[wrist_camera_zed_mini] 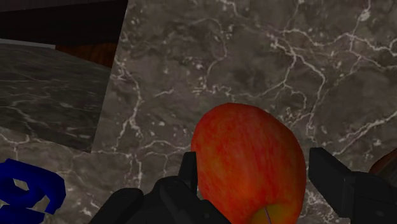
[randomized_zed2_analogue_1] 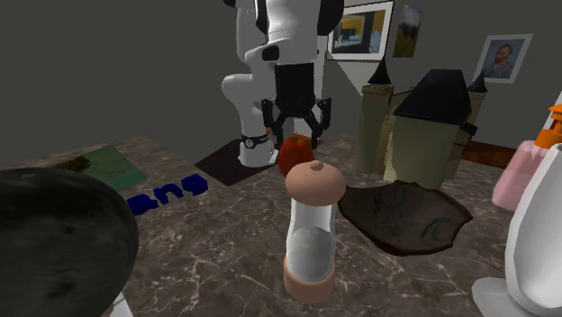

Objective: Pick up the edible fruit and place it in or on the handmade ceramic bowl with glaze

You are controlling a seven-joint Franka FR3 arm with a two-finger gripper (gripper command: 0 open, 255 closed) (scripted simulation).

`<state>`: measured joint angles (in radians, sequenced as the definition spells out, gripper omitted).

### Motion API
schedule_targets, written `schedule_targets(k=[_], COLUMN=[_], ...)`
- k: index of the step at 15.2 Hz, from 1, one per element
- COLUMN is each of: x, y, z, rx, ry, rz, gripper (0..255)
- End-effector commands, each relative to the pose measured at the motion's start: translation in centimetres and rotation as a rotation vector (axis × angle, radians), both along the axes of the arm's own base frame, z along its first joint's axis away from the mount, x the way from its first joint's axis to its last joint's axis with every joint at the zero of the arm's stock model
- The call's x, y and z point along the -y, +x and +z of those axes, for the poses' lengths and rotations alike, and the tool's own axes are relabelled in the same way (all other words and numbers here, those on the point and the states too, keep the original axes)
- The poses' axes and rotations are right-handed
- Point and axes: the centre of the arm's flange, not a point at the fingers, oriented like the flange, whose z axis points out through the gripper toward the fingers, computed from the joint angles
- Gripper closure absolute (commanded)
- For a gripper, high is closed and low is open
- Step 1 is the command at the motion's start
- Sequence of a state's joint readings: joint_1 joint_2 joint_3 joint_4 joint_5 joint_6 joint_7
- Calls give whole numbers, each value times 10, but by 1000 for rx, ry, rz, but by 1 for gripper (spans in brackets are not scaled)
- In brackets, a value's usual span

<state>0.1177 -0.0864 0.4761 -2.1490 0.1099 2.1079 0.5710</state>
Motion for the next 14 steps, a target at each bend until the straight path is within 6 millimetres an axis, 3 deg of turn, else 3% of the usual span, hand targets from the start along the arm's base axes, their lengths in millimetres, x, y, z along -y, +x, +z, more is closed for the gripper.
schedule_targets(k=[1,14], x=[0,0], y=[-1,-1], z=[11,80], rx=[0,0], ry=[0,0], rz=[0,0], gripper=[255,255])
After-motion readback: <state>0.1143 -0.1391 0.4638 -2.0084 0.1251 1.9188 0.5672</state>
